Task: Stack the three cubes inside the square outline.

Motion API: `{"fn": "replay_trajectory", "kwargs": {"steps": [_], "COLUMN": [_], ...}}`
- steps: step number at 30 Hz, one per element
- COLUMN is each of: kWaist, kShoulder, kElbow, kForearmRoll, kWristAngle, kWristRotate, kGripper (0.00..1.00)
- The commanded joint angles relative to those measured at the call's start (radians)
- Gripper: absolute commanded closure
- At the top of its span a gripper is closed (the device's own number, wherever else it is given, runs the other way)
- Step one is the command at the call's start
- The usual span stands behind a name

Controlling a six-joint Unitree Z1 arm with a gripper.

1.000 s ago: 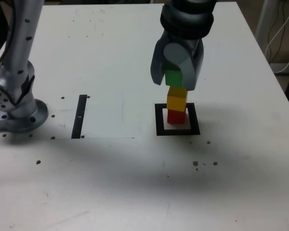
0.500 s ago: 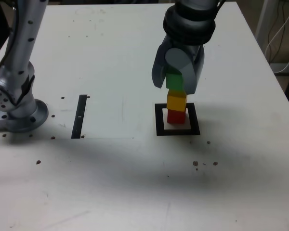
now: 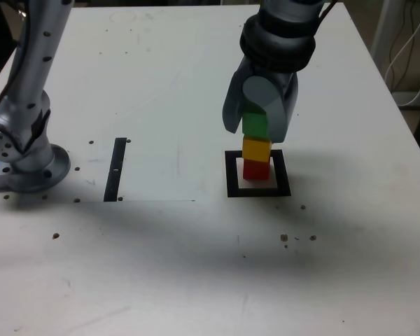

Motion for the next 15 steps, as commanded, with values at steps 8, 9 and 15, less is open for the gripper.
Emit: {"fn": "replay_trajectory", "kwargs": {"steps": [8,9,15], "kWaist": [-0.002,-0.002,-0.002], "kShoulder": [0.004,0.005,0.013], "kElbow": [-0.002,-0.001,0.009], "kForearmRoll": [-0.008,-0.010,-0.014], "kWristAngle": [-0.005,-0.006,-0.009], "kWristRotate": [0.002,0.002,0.007], "kGripper": [0.72,0.71,0.55]}}
